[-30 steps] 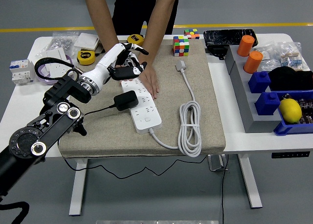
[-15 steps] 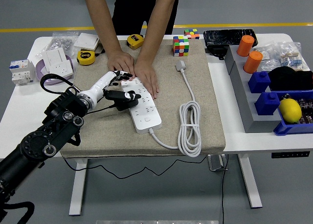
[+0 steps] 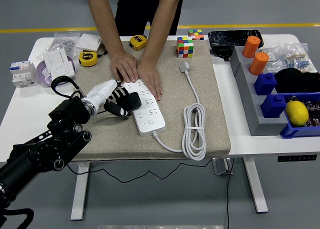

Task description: Pick up the plug,place it near the board,insert it into the board,press the button

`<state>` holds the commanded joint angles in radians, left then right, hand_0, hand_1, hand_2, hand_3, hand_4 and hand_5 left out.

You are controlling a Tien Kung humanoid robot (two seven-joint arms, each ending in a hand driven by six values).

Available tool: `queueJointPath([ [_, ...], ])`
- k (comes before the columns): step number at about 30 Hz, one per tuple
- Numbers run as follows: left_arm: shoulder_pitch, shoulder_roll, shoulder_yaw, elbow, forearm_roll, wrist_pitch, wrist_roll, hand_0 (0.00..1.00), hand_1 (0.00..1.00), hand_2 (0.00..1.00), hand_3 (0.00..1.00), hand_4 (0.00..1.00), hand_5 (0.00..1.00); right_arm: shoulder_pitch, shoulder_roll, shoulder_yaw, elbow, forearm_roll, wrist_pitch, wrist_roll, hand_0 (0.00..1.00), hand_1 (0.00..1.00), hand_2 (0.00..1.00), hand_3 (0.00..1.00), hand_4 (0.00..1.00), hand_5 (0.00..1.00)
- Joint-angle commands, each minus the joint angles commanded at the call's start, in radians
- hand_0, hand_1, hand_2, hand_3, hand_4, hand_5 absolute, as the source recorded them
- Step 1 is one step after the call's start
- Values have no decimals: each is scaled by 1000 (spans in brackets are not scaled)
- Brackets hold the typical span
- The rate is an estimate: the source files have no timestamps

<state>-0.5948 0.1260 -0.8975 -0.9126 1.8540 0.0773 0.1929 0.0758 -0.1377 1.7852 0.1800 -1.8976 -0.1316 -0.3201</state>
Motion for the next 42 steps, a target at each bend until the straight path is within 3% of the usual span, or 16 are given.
queueJointPath([
  [2,0,1,0,0,-5,1,0,297,328,456,538,916,24,-1,0,1,0,-1,0,0,965,674,605,587,998,699],
  [3,1,0,0,1,-12,2,-2,243,205,360,508,852,111,-1,0,1,0,-2,0,0,964,675,605,586,998,700],
  [8,4,-2,2,-2,-59,18,-13,243,205,360,508,852,111,-3,0,2,0,-3,0,0,964,675,605,586,998,700],
  [9,5,-2,3,-3,-74,20,-16,235,171,319,470,821,169,-3,0,1,0,-2,0,0,964,676,605,587,998,700],
  [14,6,-3,6,-8,-150,22,-37,235,171,319,470,821,169,-2,1,1,0,-1,0,0,964,676,605,587,998,700],
  [15,6,-3,7,-9,-158,21,-39,232,164,288,405,812,209,-1,1,0,0,0,0,0,965,678,605,587,998,699],
  [26,6,-3,1,-18,-236,25,-61,229,159,276,387,800,231,1,1,0,0,3,-1,1,965,677,606,586,998,699],
  [42,4,-5,1,-13,-240,27,-60,231,163,267,375,795,266,5,1,-7,0,15,-2,5,965,676,606,586,998,699],
])
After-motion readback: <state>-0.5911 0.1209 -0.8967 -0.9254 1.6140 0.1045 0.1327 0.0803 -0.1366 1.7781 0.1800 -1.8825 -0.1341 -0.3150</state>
